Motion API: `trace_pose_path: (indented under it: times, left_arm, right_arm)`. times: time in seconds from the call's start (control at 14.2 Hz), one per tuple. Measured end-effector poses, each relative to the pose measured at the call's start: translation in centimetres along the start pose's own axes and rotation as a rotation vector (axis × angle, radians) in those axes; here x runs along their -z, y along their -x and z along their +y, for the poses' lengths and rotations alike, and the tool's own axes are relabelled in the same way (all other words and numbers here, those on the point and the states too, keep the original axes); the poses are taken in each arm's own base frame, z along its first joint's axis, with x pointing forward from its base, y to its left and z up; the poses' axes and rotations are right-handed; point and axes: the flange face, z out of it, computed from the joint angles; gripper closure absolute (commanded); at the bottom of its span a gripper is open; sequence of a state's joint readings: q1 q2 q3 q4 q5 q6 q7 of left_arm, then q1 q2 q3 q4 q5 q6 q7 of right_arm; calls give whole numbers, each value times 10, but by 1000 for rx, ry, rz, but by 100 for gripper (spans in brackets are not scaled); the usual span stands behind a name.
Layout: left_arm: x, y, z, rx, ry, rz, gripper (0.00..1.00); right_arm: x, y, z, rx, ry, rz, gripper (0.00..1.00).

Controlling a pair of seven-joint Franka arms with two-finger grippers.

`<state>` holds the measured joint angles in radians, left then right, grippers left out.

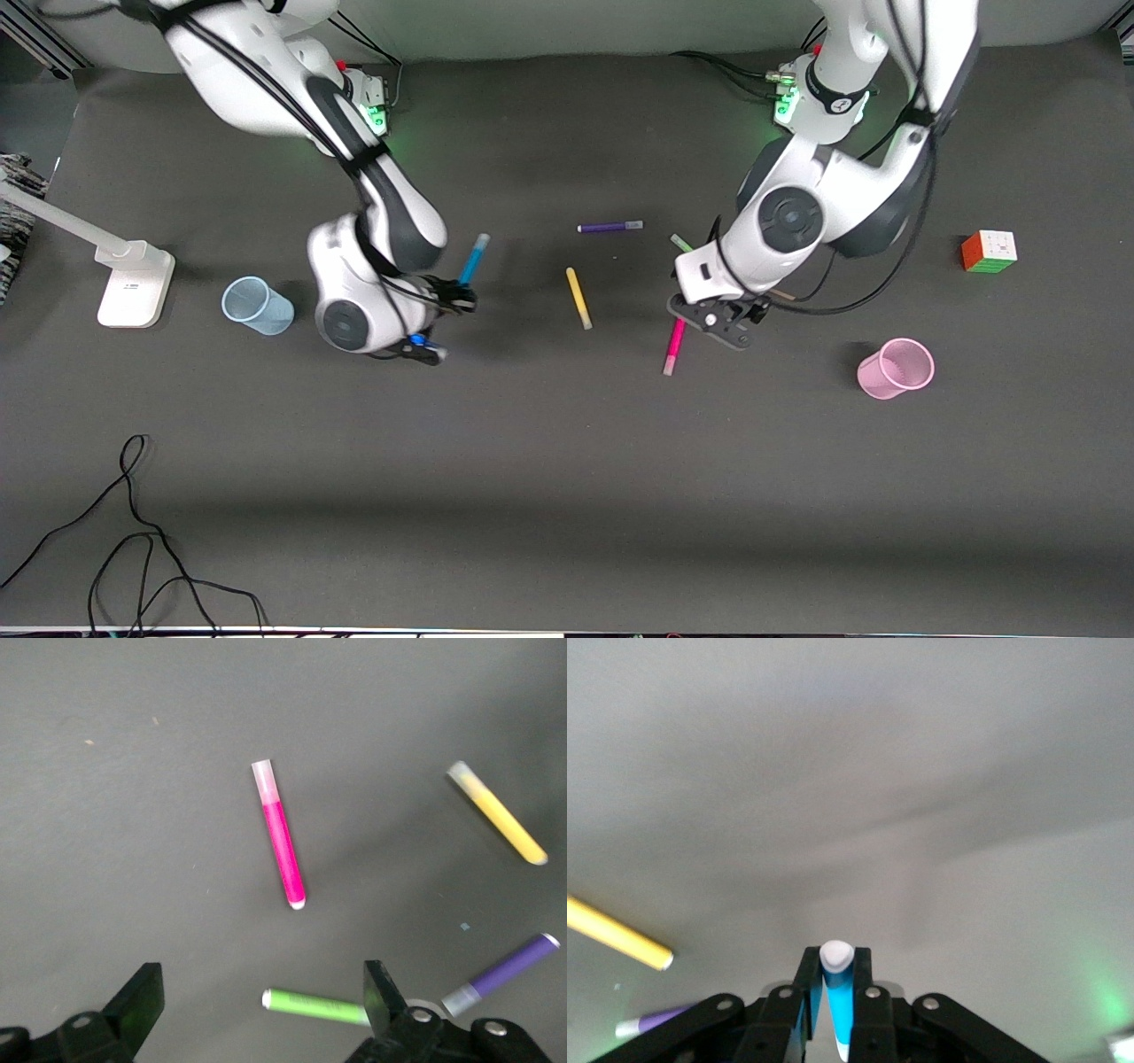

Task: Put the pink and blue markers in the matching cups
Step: 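Lift the blue marker with the right gripper while the left gripper reaches pink, then lower the blue marker into the blue cup while the left gripper grasps pink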

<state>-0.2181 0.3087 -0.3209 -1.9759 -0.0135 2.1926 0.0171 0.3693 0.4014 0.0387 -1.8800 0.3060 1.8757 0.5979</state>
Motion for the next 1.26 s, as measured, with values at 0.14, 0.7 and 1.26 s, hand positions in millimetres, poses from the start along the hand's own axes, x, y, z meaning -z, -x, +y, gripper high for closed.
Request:
trace_pose_path:
  times: [0.14, 0.7, 1.26]
  left_arm:
    - [-32, -3, -2, -3, 5, -3, 1]
    - [-124, -8, 10, 40, -48, 19, 1]
    - [-141, -7, 20, 92, -44, 9, 38]
  right_arm:
    - [74, 18, 30, 35, 59, 148, 100]
    - [203, 58, 138, 163, 258, 492, 100]
    - [160, -6, 300, 376, 230, 635, 100]
